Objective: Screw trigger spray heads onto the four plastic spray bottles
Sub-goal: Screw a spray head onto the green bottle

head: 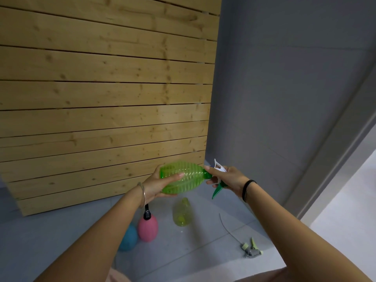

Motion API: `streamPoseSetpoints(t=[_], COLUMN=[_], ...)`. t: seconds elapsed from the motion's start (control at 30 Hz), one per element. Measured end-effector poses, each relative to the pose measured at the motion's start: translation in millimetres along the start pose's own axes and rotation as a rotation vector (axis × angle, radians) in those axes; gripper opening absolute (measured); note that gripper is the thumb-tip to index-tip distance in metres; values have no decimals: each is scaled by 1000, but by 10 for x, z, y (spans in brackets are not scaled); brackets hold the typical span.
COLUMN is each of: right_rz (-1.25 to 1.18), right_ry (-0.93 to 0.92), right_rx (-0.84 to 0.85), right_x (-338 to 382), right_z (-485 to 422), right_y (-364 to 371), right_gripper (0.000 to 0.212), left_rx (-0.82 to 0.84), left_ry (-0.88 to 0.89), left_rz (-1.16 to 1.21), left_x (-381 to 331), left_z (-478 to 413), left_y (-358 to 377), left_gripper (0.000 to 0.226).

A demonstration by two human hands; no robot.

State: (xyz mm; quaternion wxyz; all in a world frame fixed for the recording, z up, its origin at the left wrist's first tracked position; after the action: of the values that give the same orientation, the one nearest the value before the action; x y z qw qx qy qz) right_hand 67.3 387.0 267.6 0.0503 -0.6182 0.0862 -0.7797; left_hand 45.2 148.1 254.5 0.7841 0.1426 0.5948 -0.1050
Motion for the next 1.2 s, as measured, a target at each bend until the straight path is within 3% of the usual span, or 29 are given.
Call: streamPoseSetpoints(t=[0.2, 0.43, 0.5, 0.57, 0.63, 0.7, 0.73, 0.8, 0.9, 1.0, 1.13, 1.2], right_rz=[94, 140, 59, -188, -389, -365, -307, -244, -340, -382, -365, -394], right_ry=[14, 30, 28, 19, -54, -114, -136, -179, -206, -230, -252, -261], right_rx=[79, 101, 140, 244, 356, 433, 427, 311, 139, 93, -60, -61], right_x=[38, 98, 174, 251, 314, 346, 341, 339, 333, 323, 374, 397], right_z=[-13, 23, 57, 98, 151, 186, 170, 123, 44, 8, 31, 29], right_y=[-10, -28, -48, -105, -164, -108, -55, 98, 204, 193, 188, 186], right_gripper=[73, 71, 69, 66, 75, 88, 86, 57, 22, 19, 53, 52], left_rx=[43, -45, -35, 19, 64, 84, 120, 227, 385, 420, 308, 284], left_ry=[-29, 41, 27, -24, -95, -183, -239, -359, -483, -486, -170, -90], left_rz=[-8, 3, 49, 124, 262, 394, 432, 459, 387, 309, 258, 229], left_x=[35, 42, 39, 25, 16, 31, 32, 68, 116, 84, 18, -14], left_z=[-3, -25, -35, -47, -73, -117, -141, -149, -121, -43, -44, -32], left_y=[-29, 30, 32, 30, 25, 27, 55, 114, 186, 238, 311, 333], left_gripper=[98, 88, 84, 74, 71, 73, 75, 82, 94, 97, 93, 95])
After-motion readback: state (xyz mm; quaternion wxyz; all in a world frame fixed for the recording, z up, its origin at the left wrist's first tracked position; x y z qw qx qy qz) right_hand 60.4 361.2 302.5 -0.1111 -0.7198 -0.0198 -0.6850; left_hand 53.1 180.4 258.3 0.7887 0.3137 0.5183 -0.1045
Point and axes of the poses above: each hand's wrist, its own z-axis away from the middle knuckle, its own y-axis out of the palm, x = y × z, the point moved 1 cm from there along -z, towards the middle knuckle, and after that the axes turned 4 degrees about -x, right-handed, at the moved point
